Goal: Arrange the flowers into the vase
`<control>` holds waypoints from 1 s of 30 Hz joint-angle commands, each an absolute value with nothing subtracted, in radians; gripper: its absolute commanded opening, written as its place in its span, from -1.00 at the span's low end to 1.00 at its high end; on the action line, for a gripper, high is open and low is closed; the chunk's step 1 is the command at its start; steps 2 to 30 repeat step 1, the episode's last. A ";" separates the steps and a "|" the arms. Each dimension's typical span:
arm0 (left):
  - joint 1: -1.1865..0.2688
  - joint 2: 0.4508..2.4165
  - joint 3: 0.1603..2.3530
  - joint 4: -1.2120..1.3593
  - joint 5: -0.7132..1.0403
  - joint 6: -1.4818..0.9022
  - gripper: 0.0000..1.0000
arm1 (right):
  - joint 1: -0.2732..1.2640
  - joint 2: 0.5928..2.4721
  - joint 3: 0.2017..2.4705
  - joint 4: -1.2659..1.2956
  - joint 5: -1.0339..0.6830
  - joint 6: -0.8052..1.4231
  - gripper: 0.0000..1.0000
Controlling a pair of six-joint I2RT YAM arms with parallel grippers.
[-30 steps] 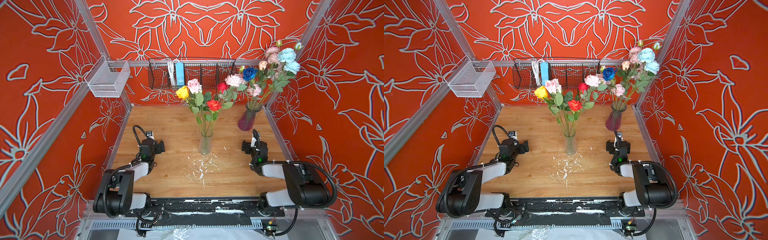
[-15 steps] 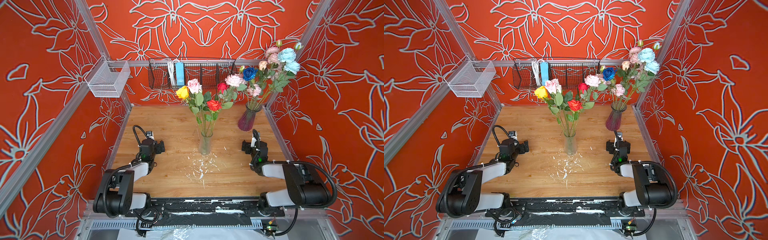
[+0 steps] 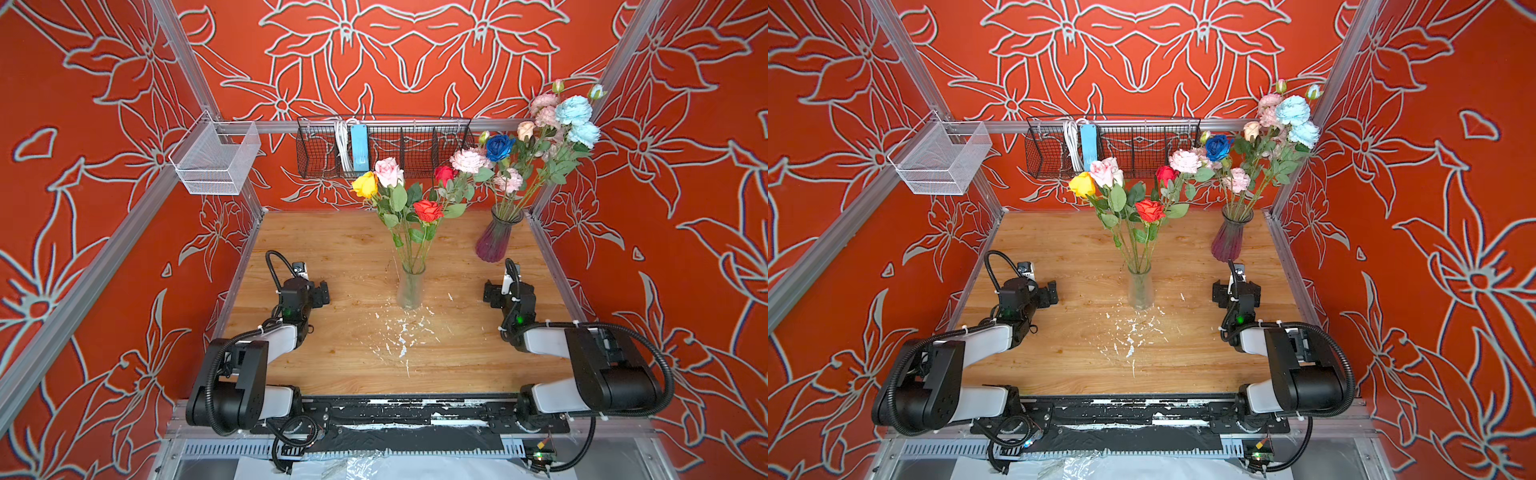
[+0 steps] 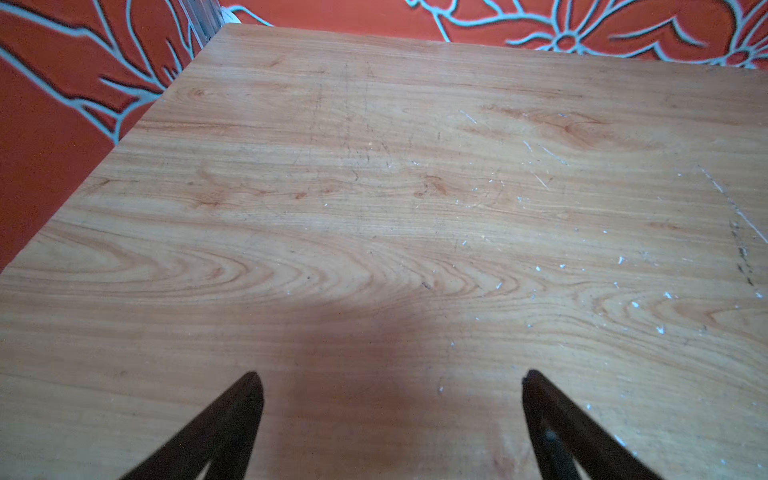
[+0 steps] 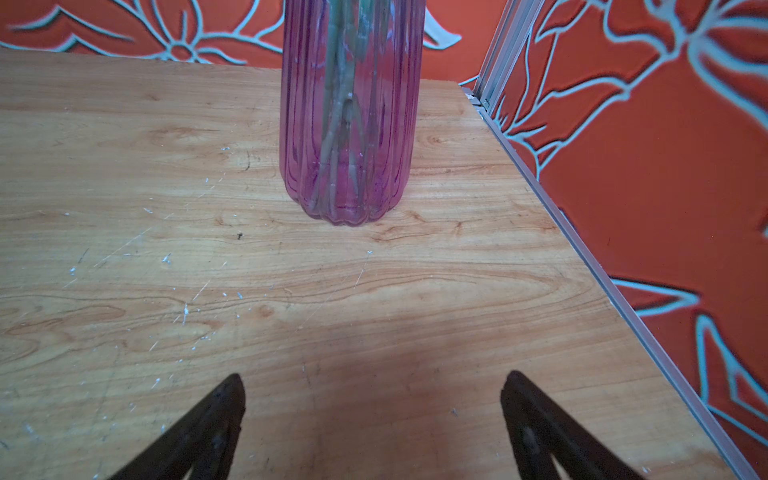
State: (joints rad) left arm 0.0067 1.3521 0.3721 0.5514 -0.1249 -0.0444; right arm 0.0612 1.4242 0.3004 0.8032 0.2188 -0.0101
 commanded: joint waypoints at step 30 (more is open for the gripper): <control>0.012 1.353 0.388 0.542 -0.112 -0.034 0.94 | 0.067 1.416 0.319 0.804 0.210 0.003 0.95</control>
